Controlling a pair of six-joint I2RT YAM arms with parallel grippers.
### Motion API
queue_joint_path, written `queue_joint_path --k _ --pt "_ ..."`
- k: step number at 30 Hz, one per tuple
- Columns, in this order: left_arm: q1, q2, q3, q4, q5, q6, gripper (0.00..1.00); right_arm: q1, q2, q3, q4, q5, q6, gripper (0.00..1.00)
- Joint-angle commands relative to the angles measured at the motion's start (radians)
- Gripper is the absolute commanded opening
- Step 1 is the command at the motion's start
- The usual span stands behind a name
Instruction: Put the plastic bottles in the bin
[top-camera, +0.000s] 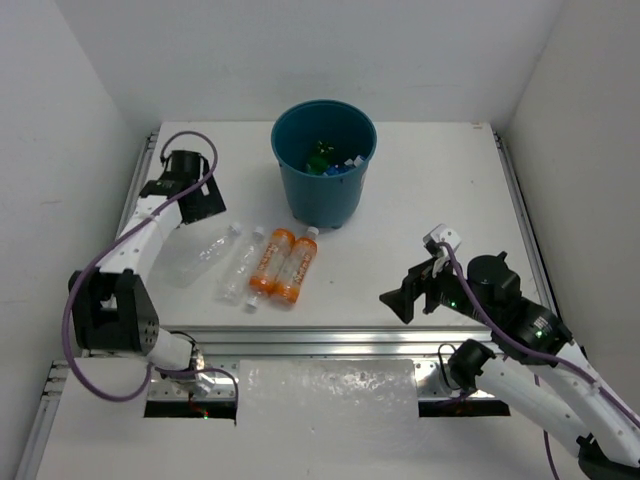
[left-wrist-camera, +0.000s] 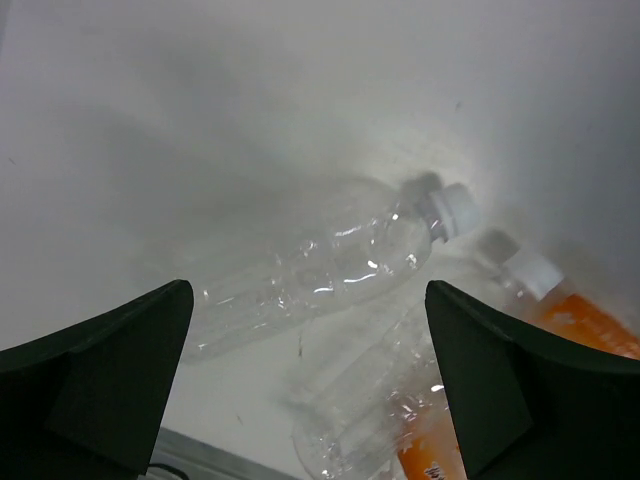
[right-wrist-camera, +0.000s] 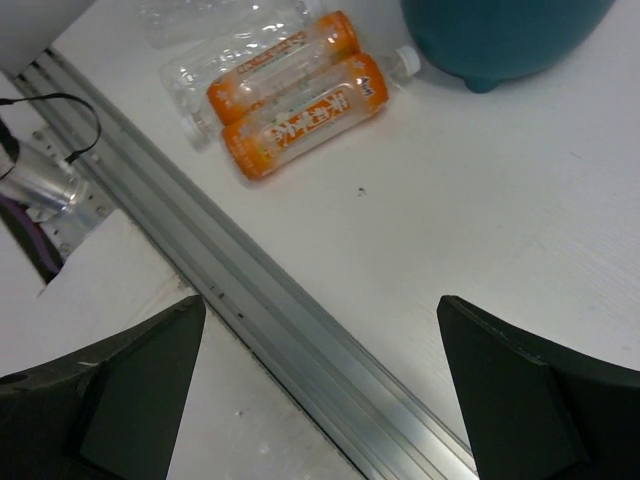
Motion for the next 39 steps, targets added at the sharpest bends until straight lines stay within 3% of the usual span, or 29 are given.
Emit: queue_joint_path --k 1,4,11,18,23,30,34,36,38,39 --pt "-0.001 0.005 -0.011 -0.009 0.069 0.026 0.99 0.002 -0.019 -0.034 0.077 -0.12 0.01 0.99" --pt "-0.001 0.011 -0.037 -0.013 0.026 0.028 0.99 0.002 -0.025 -0.057 0.078 -0.163 0.004 0.99" --pt "-0.003 0.059 -0.095 0.018 0.162 0.066 0.99 0.002 -0.077 -0.088 0.059 -0.204 -0.039 0.99" --pt "-0.003 0.128 -0.106 0.001 0.149 0.066 0.95 0.002 -0.108 -0.082 0.051 -0.24 -0.044 0.99" --pt "-0.003 0.165 -0.117 0.002 0.095 0.066 0.94 0.002 -0.115 -0.089 0.058 -0.243 -0.047 0.99" --pt "-0.001 0.302 -0.097 -0.024 -0.108 0.03 0.94 0.002 -0.109 -0.1 0.077 -0.253 -0.038 0.99" --pt "0.006 0.369 -0.082 -0.024 -0.11 0.013 0.93 0.002 -0.106 -0.105 0.088 -0.241 -0.028 0.99" --pt "0.008 0.381 -0.072 -0.022 -0.078 0.013 0.87 0.002 -0.108 -0.108 0.096 -0.244 -0.025 0.99" --pt "0.038 0.375 -0.072 -0.013 -0.074 0.014 0.65 0.002 -0.105 -0.112 0.1 -0.247 -0.021 0.99" --pt "0.049 0.363 -0.066 -0.015 -0.072 0.011 0.35 0.002 -0.103 -0.117 0.107 -0.25 -0.019 0.99"
